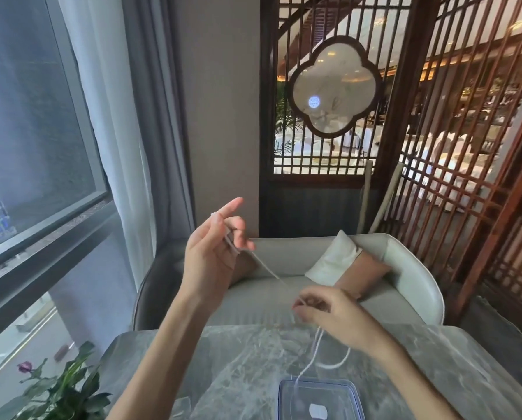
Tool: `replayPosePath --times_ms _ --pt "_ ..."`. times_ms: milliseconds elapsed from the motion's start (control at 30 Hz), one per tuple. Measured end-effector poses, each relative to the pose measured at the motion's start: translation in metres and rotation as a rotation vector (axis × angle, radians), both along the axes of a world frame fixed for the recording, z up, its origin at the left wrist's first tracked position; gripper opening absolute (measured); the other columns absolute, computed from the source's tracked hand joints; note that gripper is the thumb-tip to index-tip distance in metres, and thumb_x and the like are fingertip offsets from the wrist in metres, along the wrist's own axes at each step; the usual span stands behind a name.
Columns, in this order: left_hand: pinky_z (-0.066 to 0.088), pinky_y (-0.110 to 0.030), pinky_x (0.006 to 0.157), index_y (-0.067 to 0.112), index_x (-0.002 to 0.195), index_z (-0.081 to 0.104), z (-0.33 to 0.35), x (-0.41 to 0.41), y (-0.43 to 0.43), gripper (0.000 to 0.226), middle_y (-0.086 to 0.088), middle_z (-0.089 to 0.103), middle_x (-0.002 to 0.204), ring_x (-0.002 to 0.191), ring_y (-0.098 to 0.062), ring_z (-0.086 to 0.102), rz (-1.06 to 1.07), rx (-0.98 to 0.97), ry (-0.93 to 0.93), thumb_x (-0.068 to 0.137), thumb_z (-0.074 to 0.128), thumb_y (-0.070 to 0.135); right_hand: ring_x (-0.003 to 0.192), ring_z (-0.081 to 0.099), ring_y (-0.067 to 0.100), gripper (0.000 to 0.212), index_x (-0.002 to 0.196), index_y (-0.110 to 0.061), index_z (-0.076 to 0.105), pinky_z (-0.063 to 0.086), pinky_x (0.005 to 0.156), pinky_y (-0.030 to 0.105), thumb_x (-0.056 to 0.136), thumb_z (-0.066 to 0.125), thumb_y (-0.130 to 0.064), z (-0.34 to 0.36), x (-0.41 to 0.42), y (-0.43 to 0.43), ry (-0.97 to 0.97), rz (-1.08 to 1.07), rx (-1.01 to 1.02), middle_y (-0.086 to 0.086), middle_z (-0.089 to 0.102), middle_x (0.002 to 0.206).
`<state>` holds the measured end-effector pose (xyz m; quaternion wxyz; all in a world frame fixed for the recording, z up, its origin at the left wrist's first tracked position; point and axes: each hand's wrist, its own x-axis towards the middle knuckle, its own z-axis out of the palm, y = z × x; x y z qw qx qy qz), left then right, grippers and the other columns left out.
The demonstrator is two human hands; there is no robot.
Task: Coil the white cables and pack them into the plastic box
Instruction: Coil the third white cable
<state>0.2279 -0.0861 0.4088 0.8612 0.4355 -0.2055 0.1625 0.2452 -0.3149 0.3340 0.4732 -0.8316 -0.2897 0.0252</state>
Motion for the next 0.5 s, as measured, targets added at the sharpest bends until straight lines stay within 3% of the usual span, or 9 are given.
replayPosePath --times_ms 100,200,267,333,367,433,500 --pt "0.057 -0.028 0.066 -0.006 0.135 0.047 -0.011 0.003 -0.002 0.040 -0.006 0.074 0.095 0.059 -0.012 0.057 0.043 -0.034 0.034 0.106 0.035 0.018 0.077 0.067 0.000 0.003 0.086 -0.027 0.072 0.048 0.079 0.020 0.088 0.073 -0.026 0.008 0.014 -0.024 -0.048 -0.066 -0.112 -0.006 0.075 0.080" --pt "0.058 -0.032 0.071 -0.004 0.140 0.041 -0.020 0.009 -0.005 0.045 -0.010 0.074 0.107 0.061 -0.013 0.059 0.152 0.021 -0.007 0.104 0.038 0.022 0.065 0.065 0.005 0.031 0.105 -0.032 0.072 0.052 0.063 0.025 0.078 0.082 -0.021 0.015 0.021 -0.041 0.139 -0.067 -0.109 -0.006 0.074 0.087" --pt "0.058 -0.032 0.073 -0.004 0.143 0.037 -0.021 0.018 0.007 0.044 -0.007 0.074 0.107 0.061 -0.012 0.061 0.253 0.029 -0.030 0.106 0.035 0.019 0.059 0.064 0.006 0.039 0.111 -0.038 0.071 0.048 0.054 0.020 0.075 0.082 -0.036 0.018 0.027 -0.062 0.233 -0.068 -0.183 -0.010 0.074 0.093" --pt "0.057 -0.038 0.080 0.005 0.145 0.039 -0.022 0.028 0.025 0.041 -0.004 0.074 0.109 0.064 -0.013 0.064 0.405 0.127 -0.002 0.108 0.034 0.022 0.049 0.055 0.003 0.032 0.105 -0.032 0.075 0.039 0.046 0.014 0.080 0.071 -0.052 0.018 0.033 -0.089 0.267 -0.078 -0.174 -0.009 0.075 0.083" --pt "0.055 -0.044 0.086 0.014 0.141 0.045 -0.024 0.032 0.033 0.037 0.000 0.074 0.111 0.068 -0.015 0.066 0.492 0.224 0.010 0.107 0.034 0.025 0.043 0.044 0.002 0.033 0.101 -0.024 0.077 0.030 0.040 0.013 0.086 0.066 -0.051 0.017 0.037 -0.103 0.286 -0.071 -0.051 -0.006 0.070 0.071" --pt "0.049 -0.052 0.097 0.030 0.125 0.056 -0.034 0.037 0.039 0.030 0.012 0.072 0.108 0.090 -0.018 0.069 0.656 0.532 -0.011 0.105 0.034 0.025 0.042 0.020 0.007 0.029 0.093 -0.013 0.077 0.016 0.035 0.016 0.094 0.060 -0.036 0.014 0.048 -0.127 0.366 -0.113 0.403 -0.006 0.048 0.052" --pt "0.048 -0.046 0.098 0.018 0.139 0.042 -0.051 0.042 0.038 0.044 0.008 0.070 0.107 0.114 -0.024 0.063 0.773 0.943 0.000 0.097 0.033 0.011 0.045 0.014 0.006 0.024 0.088 -0.016 0.074 0.016 0.032 0.017 0.093 0.055 -0.029 0.015 0.057 -0.148 0.473 -0.148 0.907 -0.010 0.041 0.048"
